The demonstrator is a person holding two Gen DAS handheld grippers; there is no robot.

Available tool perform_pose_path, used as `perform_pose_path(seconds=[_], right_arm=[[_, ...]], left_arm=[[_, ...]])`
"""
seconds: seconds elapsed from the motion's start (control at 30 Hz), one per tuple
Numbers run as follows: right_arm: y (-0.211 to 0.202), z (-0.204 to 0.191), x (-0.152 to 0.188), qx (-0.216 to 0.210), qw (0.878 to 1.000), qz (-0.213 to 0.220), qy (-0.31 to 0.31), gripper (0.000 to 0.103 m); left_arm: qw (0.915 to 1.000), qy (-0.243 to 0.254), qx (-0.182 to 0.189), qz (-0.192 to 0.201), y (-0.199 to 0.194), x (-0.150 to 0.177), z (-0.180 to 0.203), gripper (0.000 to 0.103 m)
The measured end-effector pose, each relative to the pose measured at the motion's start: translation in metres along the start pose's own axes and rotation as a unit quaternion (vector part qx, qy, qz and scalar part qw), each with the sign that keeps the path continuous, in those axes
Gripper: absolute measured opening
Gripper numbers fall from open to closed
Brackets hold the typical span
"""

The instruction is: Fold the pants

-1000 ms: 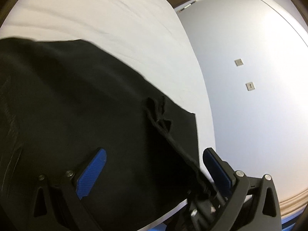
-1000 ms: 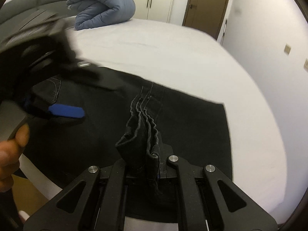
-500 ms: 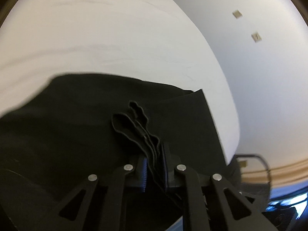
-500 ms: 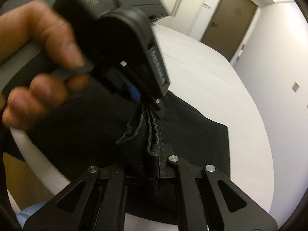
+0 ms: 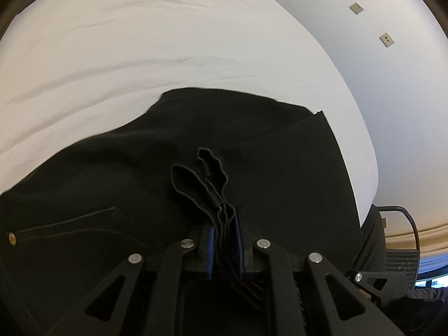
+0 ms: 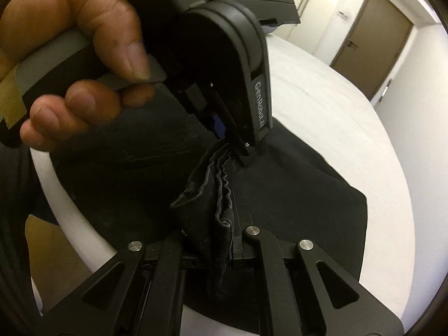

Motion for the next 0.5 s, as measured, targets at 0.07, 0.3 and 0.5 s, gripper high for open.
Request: perform_pose_path(seconds=[0.07, 0.3, 0.5], right_arm=[[0.006, 0.000, -0.002, -0.005, 1.000, -0.004, 0.000, 0.006], [0.025, 0.004, -0.002, -0.025, 0.999, -0.032, -0.004, 0.010], [0.006, 0.019, 0.016, -0.129, 0.987, -0.043, 0.082, 0.060]], left_arm=[[1.0000, -0.004, -0.004, 0.002, 0.002, 0.001, -0.001, 0.013], [0.9995, -0.014, -0.027, 0.009, 0.008, 0.005, -0.015, 0.022], [0.9941, -0.036, -0.083, 0.060, -0.023, 0.004, -0.032, 0.064]])
Point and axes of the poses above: each gripper's, at about its wrist camera, not at the fingertips, and y roughly the way its jaws point, z to its right, x to its underside, the point moved 10 cm from there along y, roughly the way its jaws point, and after that the axes turned 5 degrees about -z, right-handed, at the moved point
